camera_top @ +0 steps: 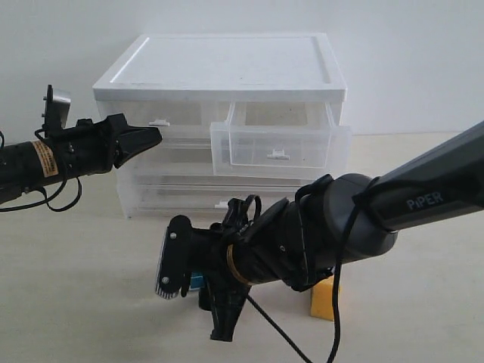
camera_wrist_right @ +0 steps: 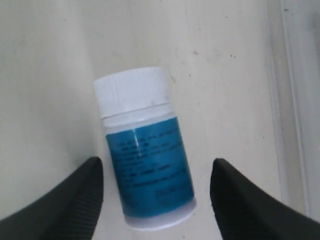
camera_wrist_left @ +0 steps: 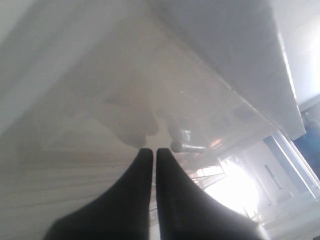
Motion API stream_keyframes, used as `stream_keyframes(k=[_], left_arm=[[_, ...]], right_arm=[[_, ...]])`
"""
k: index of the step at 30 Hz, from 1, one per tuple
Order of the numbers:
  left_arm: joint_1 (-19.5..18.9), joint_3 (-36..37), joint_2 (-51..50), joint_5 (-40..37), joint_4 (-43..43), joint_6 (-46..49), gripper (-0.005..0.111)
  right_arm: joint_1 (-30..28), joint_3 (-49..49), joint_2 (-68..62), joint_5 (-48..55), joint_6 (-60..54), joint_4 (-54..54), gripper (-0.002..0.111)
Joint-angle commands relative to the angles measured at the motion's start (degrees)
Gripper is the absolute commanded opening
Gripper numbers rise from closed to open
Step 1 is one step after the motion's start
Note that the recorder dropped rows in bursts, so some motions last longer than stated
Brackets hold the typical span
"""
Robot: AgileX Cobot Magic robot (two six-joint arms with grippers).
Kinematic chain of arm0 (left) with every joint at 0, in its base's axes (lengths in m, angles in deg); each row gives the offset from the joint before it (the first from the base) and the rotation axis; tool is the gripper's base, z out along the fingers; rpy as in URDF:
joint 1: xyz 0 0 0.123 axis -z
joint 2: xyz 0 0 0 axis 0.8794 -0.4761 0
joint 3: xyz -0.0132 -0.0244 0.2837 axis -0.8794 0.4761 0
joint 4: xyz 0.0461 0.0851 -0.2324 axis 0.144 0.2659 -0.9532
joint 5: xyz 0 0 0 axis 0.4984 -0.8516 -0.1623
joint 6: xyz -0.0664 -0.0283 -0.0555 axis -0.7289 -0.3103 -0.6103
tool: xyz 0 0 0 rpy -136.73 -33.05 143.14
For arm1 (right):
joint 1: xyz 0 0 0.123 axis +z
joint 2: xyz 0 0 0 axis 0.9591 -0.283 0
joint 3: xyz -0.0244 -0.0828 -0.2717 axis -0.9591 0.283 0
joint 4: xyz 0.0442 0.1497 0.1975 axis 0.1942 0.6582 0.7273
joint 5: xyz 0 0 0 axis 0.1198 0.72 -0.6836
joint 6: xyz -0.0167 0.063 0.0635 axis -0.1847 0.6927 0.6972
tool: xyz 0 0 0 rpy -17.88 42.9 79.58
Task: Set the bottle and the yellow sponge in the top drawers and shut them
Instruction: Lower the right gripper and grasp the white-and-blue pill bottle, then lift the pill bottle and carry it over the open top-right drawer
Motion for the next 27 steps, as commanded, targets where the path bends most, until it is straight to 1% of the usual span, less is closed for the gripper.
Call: stream_keyframes(k=[1,4,6,7,9,10,11,12,15,20,23,27], left_arm=[[-0.6,-0.9,0.1,-3.1,-6.3,0.7,0.004],[-0.6,-0.9,0.1,-3.1,-6.3,0.7,0.004],[-0.6,-0.9,0.1,-3.1,-6.3,0.7,0.004],[-0.6,-0.9,0.1,-3.1,-6.3,0.7,0.004],[-0.6,-0.9,0.1,-3.1,-6.3,0.7,0.004],[-0.6,-0.9,0.1,-3.1,-6.3,0.7,0.004],[-0.6,-0.9,0.1,-3.1,-6.3,0.7,0.004],[-0.6,-0.9,0.1,-3.1,-6.3,0.7,0.004],[-0.6,-0.9,0.1,-3.1,-6.3,0.7,0.004],[-0.6,-0.9,0.1,-3.1,-6.3,0.8,0.004],[-0.7,-0.9,0.1,-3.1,-6.3,0.8,0.004],[-1.6,-0.9,0.1,-3.4,-6.0,0.9,0.004]], right_arm=[[0.0,0.1,-0.1,-3.9,-2.6,0.0,0.053],[0.0,0.1,-0.2,-4.4,-1.5,0.0,0.05],[0.0,0.1,-0.2,-1.7,-0.4,0.0,0.043],[0.0,0.1,-0.2,-1.1,0.1,0.0,0.038],[0.0,0.1,-0.2,-1.1,0.5,0.0,0.023],[0.0,0.1,-0.2,-2.2,0.5,0.0,0.016],[0.0,0.1,-0.2,-3.5,0.5,0.0,0.006],[0.0,0.1,-0.2,-5.0,0.5,0.0,-0.001],[1.2,0.1,0.0,-6.5,0.5,0.0,0.0],[5.8,0.5,2.0,-2.3,0.3,0.0,0.0],[7.9,1.7,5.9,-1.7,0.3,0.6,0.0],[8.6,5.5,12.9,-1.7,0.3,2.0,0.0]])
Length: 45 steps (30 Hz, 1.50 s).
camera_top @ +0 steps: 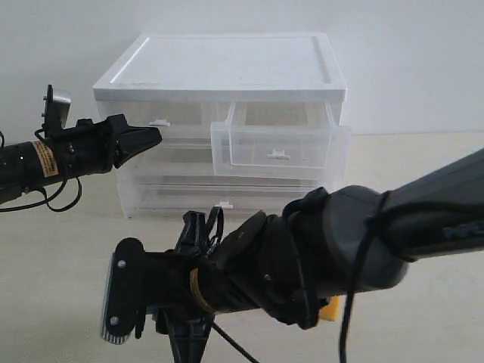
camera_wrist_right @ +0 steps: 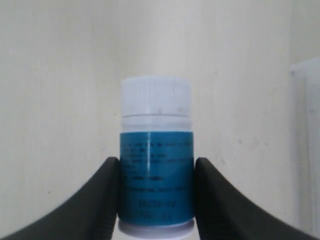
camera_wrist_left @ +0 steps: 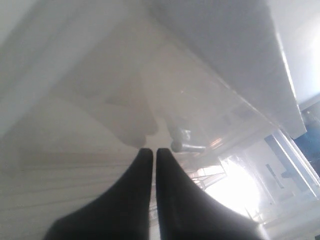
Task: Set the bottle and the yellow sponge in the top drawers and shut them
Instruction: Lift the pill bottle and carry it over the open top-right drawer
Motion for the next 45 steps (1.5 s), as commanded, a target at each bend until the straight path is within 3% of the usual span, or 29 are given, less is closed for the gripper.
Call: stream_keyframes(k=[1,9,15,21,29,41,45], left_arm=[[-1.6,-0.9,0.1,-3.3,-5.9,0.3,0.004],[-1.7,-0.9,0.1,-2.7,-5.3,-0.6,0.004],[-1.7,-0.9,0.1,-2.7,-5.1,-0.6,0.004],[-1.7,-0.9,0.1,-2.4,-4.2,-0.9,0.004],[-1.7,-0.9,0.1,-2.4,-4.2,-1.2,0.004],[-1.7,-0.9,0.1,-2.4,-4.3,-1.1,0.004],[-1.7,-0.9,0.1,-2.4,-4.3,-1.1,0.004]], right_arm=[[0.5,4.1,8.0,1.5,0.1,1.5,0.0],[0.5,8.9,22.7,5.0,-0.3,2.3,0.0],[0.5,7.1,30.0,21.7,-6.6,1.4,0.0],[-0.7,3.7,27.8,33.9,-18.0,1.1,0.0],[-15.6,2.4,21.6,22.6,-18.0,0.0,0.0],[-15.6,0.3,21.5,15.5,-17.9,-0.6,0.001],[-15.6,0.3,21.5,17.1,-17.9,-0.6,0.018]])
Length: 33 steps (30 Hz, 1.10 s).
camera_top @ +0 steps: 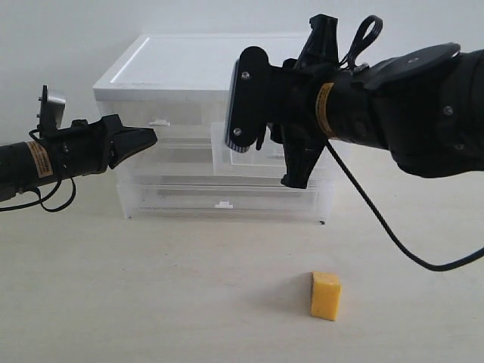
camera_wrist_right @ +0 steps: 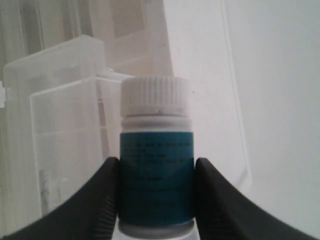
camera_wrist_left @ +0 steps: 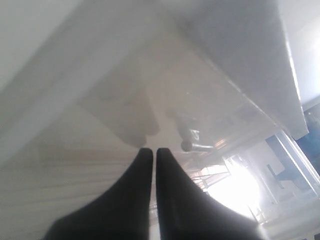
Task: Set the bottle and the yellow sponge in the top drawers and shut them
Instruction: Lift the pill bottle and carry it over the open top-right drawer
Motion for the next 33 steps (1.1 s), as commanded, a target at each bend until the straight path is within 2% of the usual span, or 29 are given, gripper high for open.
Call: stream_keyframes(k=[1,3,5,33], left_arm=[[-0.7,-0.9,0.1,-2.6,-5.5,-0.1,0.004],[-0.7,-0.9,0.1,-2.6,-5.5,-0.1,0.004],[-0.7,-0.9,0.1,-2.1,-5.5,-0.1,0.004],[-0.7,-0.9,0.1,-1.4,-5.0,-0.1,0.004]], right_arm=[[-0.3,-0.4,0.2,1.8,0.4,-0.3,0.025],[-0.3,-0.4,0.2,2.5,0.4,-0.3,0.038],[-0.3,-0.4,0.2,3.6,0.4,-0.3,0.042],[-0.3,-0.4,0.2,1.9,8.6,-0.3,0.042]])
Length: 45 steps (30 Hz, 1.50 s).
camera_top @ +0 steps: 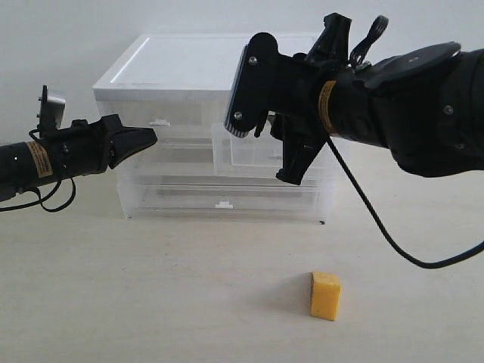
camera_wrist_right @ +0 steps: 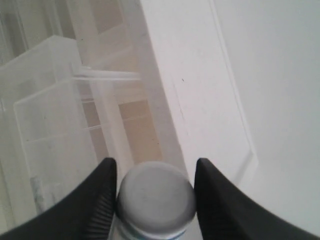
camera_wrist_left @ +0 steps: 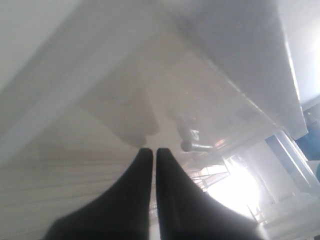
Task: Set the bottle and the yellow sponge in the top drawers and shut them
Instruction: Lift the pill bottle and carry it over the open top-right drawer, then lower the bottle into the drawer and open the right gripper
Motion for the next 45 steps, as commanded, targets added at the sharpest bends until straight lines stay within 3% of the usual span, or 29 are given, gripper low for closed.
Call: stream_keyframes(k=[1,14,16,19,23,27,30,33,37,45], left_arm=[[-0.7,-0.9,0.1,-1.5,-5.0,-0.2,0.004],[-0.7,-0.9,0.1,-1.5,-4.9,-0.2,0.004],[-0.7,-0.9,0.1,-1.5,-4.8,-0.2,0.004],[-0.7,-0.9,0.1,-1.5,-4.8,-0.2,0.004],[-0.7,-0.9,0.1,-1.5,-4.8,-0.2,0.004],[-0.7,-0.9,0.1,-1.5,-4.8,-0.2,0.004],[-0.7,-0.9,0.1,-1.5,-5.0,-0.2,0.004],[-0.7,-0.9,0.1,-1.5,-5.1,-0.2,0.004],[-0.7,-0.9,0.1,-1.5,-5.1,-0.2,0.004],[-0.7,-0.9,0.1,-0.2,-4.8,-0.3,0.004]], right_arm=[[-0.2,-0.3,0.2,0.0,1.5,0.0,0.042],[-0.2,-0.3,0.2,-1.5,3.2,0.0,0.042],[-0.2,-0.3,0.2,-1.5,3.9,0.0,0.046],[-0.2,-0.3,0.2,0.3,4.9,0.0,0.064],[-0.2,-1.0,0.2,2.8,8.5,0.0,0.064],[-0.2,-2.9,1.2,4.3,20.8,0.0,0.052],[-0.2,-3.0,3.3,7.2,29.8,0.0,0.026],[-0.2,-3.0,3.7,11.8,30.7,0.9,-0.001],[-0.2,-3.0,2.9,15.8,31.0,6.2,0.0],[-0.2,-3.0,-1.7,14.4,35.3,14.1,0.0]])
